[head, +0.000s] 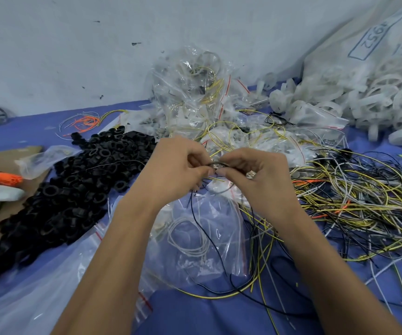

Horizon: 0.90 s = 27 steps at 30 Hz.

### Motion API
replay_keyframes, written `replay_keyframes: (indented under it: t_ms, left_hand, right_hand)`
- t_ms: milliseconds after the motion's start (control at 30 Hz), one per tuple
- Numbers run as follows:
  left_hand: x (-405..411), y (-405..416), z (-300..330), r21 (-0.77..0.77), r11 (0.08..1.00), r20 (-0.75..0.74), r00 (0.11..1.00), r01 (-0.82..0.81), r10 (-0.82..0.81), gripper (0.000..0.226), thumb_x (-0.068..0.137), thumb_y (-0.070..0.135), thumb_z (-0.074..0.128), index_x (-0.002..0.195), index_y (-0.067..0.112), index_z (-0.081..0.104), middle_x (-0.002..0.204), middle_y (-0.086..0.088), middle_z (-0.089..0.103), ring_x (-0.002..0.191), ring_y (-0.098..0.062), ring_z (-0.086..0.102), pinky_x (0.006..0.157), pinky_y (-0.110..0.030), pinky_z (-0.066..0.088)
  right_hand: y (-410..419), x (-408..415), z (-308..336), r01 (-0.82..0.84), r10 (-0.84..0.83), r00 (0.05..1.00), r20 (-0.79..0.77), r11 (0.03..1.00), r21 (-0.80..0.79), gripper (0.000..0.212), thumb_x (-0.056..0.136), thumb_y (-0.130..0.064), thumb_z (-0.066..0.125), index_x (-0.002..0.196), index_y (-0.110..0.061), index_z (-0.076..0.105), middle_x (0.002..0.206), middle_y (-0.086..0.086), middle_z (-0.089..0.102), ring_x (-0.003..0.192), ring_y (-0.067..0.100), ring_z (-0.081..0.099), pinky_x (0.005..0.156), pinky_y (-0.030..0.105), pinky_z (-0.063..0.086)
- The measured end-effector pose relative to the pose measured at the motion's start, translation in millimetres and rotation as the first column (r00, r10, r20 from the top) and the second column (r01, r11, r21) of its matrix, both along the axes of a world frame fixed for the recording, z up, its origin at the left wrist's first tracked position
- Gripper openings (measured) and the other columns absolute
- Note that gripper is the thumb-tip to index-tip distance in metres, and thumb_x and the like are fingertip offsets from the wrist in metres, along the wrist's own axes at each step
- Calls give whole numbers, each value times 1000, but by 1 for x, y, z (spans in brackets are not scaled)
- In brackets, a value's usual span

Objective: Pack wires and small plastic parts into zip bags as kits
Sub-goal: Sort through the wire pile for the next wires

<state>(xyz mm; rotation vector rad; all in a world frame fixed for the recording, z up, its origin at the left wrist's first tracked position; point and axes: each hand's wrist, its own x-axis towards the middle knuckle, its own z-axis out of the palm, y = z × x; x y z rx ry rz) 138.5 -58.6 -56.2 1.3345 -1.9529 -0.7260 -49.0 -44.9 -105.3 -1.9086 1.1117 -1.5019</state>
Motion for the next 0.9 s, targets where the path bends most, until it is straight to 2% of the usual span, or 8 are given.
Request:
replay_keyframes:
  t_ms: [67, 167, 233, 367, 500, 600, 700, 900]
  left_hand:
    - [3, -1, 1, 11, 998, -178, 982, -59, 60, 12, 85, -1, 79, 79, 8, 74, 62, -6, 70, 53, -19, 69, 56, -34, 62]
    - [6, -1, 4, 44, 997, -401, 913, -69, 81, 11, 86, 0, 79, 80, 7, 73, 69, -18, 68, 54, -18, 68, 55, -27, 59]
    - [6, 0, 5, 58, 997, -496, 865, -55, 76, 9, 85, 0, 78, 81, 6, 73, 68, -15, 67, 55, -17, 68, 57, -25, 58]
    - [1, 3, 5, 70, 998, -625, 779, -9, 51, 4, 86, -2, 75, 88, 0, 72, 71, -13, 68, 58, -16, 69, 59, -23, 58]
    - [-7, 4, 2, 75, 997, -692, 721, 28, 31, 8, 88, -2, 73, 85, 5, 72, 68, -7, 71, 60, -15, 70, 61, -23, 58]
    - [-13, 5, -2, 92, 994, -737, 676, 59, 28, 6, 91, -4, 69, 88, 1, 69, 68, -6, 70, 60, -14, 68, 62, -22, 58]
    - [-20, 5, -6, 107, 994, -768, 637, 31, 62, 6, 91, -6, 68, 89, 0, 68, 70, -8, 70, 60, -15, 69, 61, -20, 57]
    - [-25, 2, -13, 92, 993, -796, 594, -69, 115, 5, 90, -6, 70, 88, -1, 68, 74, -12, 69, 63, -15, 70, 64, -21, 58]
  right_hand:
    - [-2, -4, -1, 35, -33, 998, -48, 999, 39, 2, 88, -17, 77, 86, -16, 78, 73, -7, 73, 66, 19, 63, 66, 42, 53]
    - [-4, -7, -3, 22, -21, 1000, -12, 990, 139, 17, 97, -25, 66, 86, -22, 78, 74, -3, 75, 80, 38, 65, 75, 53, 54]
    - [-3, -5, -2, -31, 23, 999, 47, 982, 185, 19, 100, -26, 62, 90, -23, 77, 80, -2, 76, 88, 32, 68, 82, 50, 53]
    - [-4, 1, -2, -71, 59, 995, 85, 986, 148, 20, 102, -24, 57, 94, -22, 75, 97, -3, 73, 93, 12, 65, 78, 30, 50]
    - [-3, 10, -7, -195, 148, 966, 213, 956, 218, 26, 108, -16, 45, 101, -9, 68, 97, 0, 71, 101, 18, 70, 90, 42, 59]
    - [-1, 14, -5, -263, 160, 921, 355, 928, 264, 28, 110, -15, 39, 96, 0, 58, 86, 10, 67, 88, 25, 75, 76, 35, 60]
    - [3, 15, -1, -320, 148, 866, 478, 898, 303, 28, 110, -19, 37, 95, -7, 56, 75, 12, 57, 63, 26, 69, 56, 33, 56]
    - [4, 13, 0, -363, 131, 856, 500, 841, 401, 34, 111, -27, 37, 109, -8, 65, 58, 5, 51, 44, 20, 49, 39, 22, 34]
